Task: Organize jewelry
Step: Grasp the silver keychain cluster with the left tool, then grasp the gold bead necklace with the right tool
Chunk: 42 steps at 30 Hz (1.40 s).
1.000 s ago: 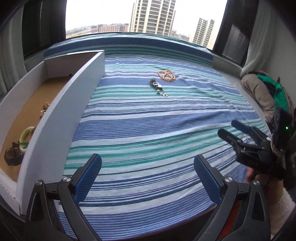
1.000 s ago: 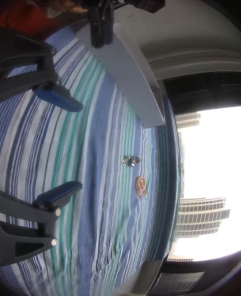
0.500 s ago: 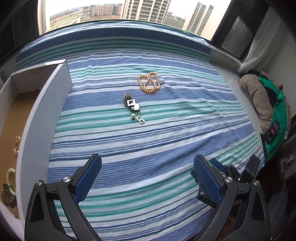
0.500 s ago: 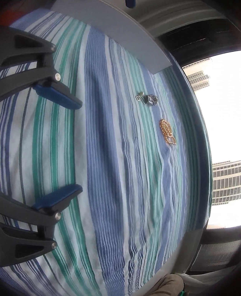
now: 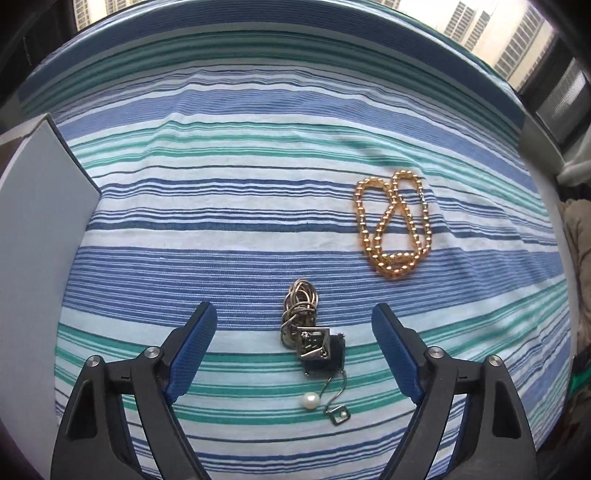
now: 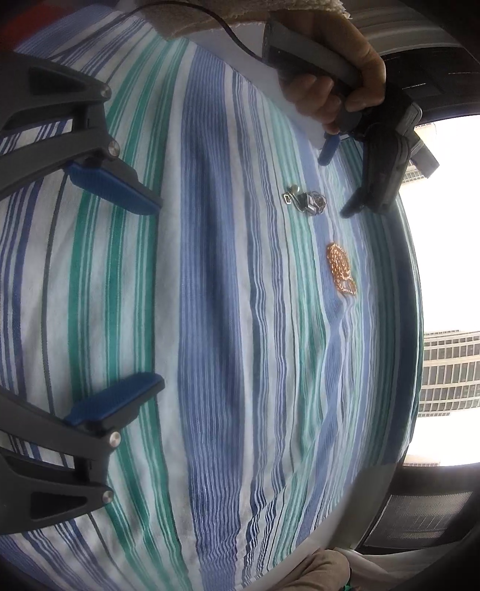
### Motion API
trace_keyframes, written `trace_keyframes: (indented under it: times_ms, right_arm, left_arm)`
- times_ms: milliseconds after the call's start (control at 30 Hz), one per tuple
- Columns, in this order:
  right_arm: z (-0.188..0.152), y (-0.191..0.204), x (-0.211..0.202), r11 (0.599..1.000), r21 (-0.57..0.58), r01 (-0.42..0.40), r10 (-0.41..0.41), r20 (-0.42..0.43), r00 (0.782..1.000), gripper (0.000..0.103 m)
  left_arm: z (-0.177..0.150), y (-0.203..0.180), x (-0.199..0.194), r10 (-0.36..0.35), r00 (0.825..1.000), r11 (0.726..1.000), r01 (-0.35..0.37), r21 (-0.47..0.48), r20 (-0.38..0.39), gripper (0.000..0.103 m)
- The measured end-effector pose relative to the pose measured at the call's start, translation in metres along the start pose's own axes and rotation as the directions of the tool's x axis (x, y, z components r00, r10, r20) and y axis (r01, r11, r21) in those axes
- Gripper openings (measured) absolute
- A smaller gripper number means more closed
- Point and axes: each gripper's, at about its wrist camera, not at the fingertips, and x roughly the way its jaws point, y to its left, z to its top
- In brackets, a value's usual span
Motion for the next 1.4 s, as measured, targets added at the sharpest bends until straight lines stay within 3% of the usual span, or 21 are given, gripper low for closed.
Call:
trace_keyframes:
  times_ms: [67,100,133,200,267,433,667,867,933,967,1033,1167,1200,1300,1400]
  right_arm:
    - [0.001,-0.001,0.000,1.000,0.004,-0.006,0.006,0.001,1.000,0.090]
    - [0.001,-0.001,0.000,1.000,0.005,-0.008,0.008,0.001,1.000,0.090]
    - [0.000,-0.001,0.000,1.000,0.005,-0.009,0.009,0.001,1.000,0.090]
    - [0.000,0.000,0.000,1.000,0.005,-0.008,0.008,0.001,1.000,0.091]
    - [0.000,0.000,0.000,1.000,0.004,-0.007,0.007,0.000,1.000,0.091]
    - [0.000,0.001,0.000,1.000,0.003,-0.007,0.007,0.000,1.000,0.091]
    - [0.000,0.003,0.001,1.000,-0.011,0.009,-0.009,-0.007,1.000,0.091]
    - [0.000,0.004,0.001,1.000,-0.018,0.012,-0.012,-0.010,1.000,0.092]
    - [0.005,0.005,0.002,0.999,-0.030,0.014,-0.016,-0.063,0.998,0.091]
    - [0.011,0.004,0.002,1.000,-0.020,-0.012,0.010,-0.114,0.993,0.091]
    - [0.031,0.000,0.000,0.988,0.062,-0.140,0.148,-0.174,0.974,0.091]
    - [0.103,-0.013,0.007,0.950,0.196,-0.241,0.274,-0.161,0.948,0.087]
    - [0.123,-0.014,0.017,0.940,0.222,-0.258,0.297,-0.164,0.941,0.079]
    - [0.170,-0.025,0.070,0.898,0.369,-0.241,0.334,-0.214,0.918,0.068]
    - [0.201,-0.026,0.123,0.883,0.439,-0.166,0.291,-0.236,0.927,0.054]
  left_arm:
    - [-0.003,0.000,0.011,-0.014,1.000,1.000,0.014,-0.007,-0.024,0.077]
    - [-0.006,-0.004,0.010,0.006,1.000,1.000,-0.006,0.014,0.008,0.077]
    - [-0.008,-0.007,0.010,0.014,1.000,0.999,-0.015,0.041,0.026,0.069]
    - [-0.011,-0.014,0.010,0.036,0.998,0.994,-0.040,0.098,0.042,0.024]
    - [-0.016,-0.015,0.005,0.019,0.998,0.991,-0.027,0.129,0.060,0.020]
    - [-0.030,0.005,-0.026,-0.061,0.991,0.995,0.051,0.087,0.118,0.017]
    - [-0.061,0.028,-0.103,-0.158,0.967,0.985,0.141,0.096,0.202,0.017]
    - [-0.113,0.059,-0.159,-0.188,0.958,0.981,0.171,0.093,0.218,0.017]
    - [-0.130,0.071,-0.170,-0.193,0.958,0.980,0.177,0.094,0.213,0.017]
    - [-0.140,0.076,-0.173,-0.193,0.957,0.980,0.176,0.097,0.215,0.017]
    - [-0.157,0.086,-0.179,-0.191,0.957,0.980,0.172,0.104,0.220,0.017]
    - [-0.182,0.099,-0.183,-0.218,0.951,0.975,0.204,0.083,0.221,0.017]
    - [-0.186,0.101,-0.183,-0.222,0.949,0.975,0.209,0.080,0.223,0.017]
    - [-0.195,0.109,-0.186,-0.231,0.945,0.973,0.222,0.063,0.232,0.017]
    - [-0.199,0.119,-0.190,-0.245,0.940,0.969,0.245,0.029,0.238,0.017]
